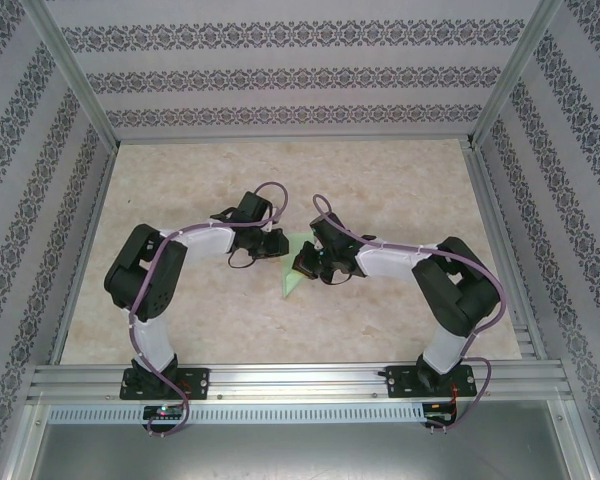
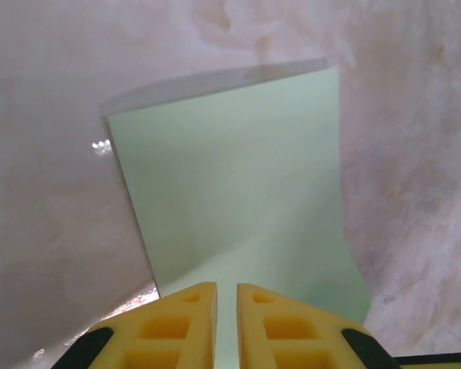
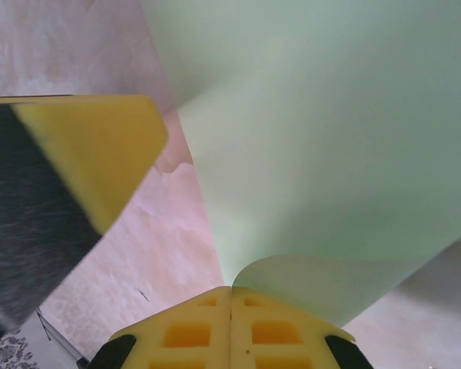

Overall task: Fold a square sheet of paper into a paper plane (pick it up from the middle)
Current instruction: Third fold the triangle at the center of the table.

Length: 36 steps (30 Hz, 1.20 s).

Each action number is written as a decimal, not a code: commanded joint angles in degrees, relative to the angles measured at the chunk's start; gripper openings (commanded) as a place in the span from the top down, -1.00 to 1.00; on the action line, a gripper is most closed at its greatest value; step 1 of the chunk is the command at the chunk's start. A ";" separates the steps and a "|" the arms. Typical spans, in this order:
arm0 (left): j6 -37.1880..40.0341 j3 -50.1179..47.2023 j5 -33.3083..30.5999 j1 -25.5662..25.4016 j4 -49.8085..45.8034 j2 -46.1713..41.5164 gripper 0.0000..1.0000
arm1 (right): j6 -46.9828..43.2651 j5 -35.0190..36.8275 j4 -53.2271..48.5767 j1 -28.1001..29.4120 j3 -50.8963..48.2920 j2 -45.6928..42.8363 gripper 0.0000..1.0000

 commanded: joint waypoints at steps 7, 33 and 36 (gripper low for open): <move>1.28 1.52 -1.89 -0.19 -1.31 1.92 0.74 | -2.67 -0.80 1.66 0.38 2.89 3.11 0.94; 1.68 1.56 -1.66 -0.18 -2.69 3.25 0.78 | -6.18 -0.01 -2.51 1.20 6.04 6.91 0.92; 1.68 1.45 -1.56 -0.17 -2.61 3.27 0.78 | -5.91 0.56 -2.59 1.19 6.11 7.02 0.91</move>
